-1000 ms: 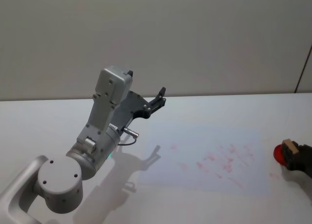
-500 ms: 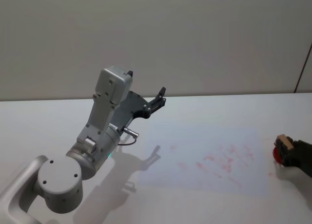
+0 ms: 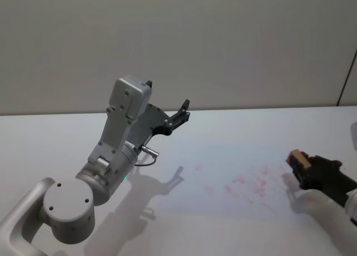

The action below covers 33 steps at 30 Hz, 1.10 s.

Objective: Use the one hand to pick up the stamp and affix it onto the A4 paper.

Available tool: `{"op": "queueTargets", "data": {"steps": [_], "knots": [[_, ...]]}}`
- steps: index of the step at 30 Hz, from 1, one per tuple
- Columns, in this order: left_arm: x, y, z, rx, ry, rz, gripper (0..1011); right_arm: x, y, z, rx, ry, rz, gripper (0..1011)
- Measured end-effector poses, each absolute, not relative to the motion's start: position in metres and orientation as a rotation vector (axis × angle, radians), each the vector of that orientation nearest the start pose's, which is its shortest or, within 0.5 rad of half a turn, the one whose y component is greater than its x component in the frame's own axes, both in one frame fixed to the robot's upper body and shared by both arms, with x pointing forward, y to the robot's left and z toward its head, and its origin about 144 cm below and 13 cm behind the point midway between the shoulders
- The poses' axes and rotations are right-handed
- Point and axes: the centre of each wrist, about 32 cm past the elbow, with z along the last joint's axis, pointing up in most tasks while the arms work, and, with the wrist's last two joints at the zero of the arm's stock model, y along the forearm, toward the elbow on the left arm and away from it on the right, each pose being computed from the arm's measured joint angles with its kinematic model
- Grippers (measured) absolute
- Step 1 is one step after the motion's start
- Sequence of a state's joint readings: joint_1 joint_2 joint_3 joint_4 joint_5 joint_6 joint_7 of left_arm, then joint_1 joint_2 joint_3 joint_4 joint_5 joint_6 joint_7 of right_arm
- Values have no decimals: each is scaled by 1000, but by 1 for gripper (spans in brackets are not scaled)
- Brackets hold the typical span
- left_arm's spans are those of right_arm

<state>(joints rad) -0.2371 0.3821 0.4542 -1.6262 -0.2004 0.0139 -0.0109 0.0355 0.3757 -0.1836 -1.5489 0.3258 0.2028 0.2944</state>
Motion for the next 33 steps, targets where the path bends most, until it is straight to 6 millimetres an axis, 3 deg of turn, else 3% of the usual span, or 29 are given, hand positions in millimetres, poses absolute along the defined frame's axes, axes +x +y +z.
{"op": "queueTargets", "data": {"steps": [19, 33], "knots": [[492, 198, 1204, 61, -268, 1124, 1001, 454, -224, 1143, -177, 141, -847, 220], [492, 198, 1204, 61, -268, 1124, 1001, 451, -180, 1127, -189, 137, -758, 220]]}}
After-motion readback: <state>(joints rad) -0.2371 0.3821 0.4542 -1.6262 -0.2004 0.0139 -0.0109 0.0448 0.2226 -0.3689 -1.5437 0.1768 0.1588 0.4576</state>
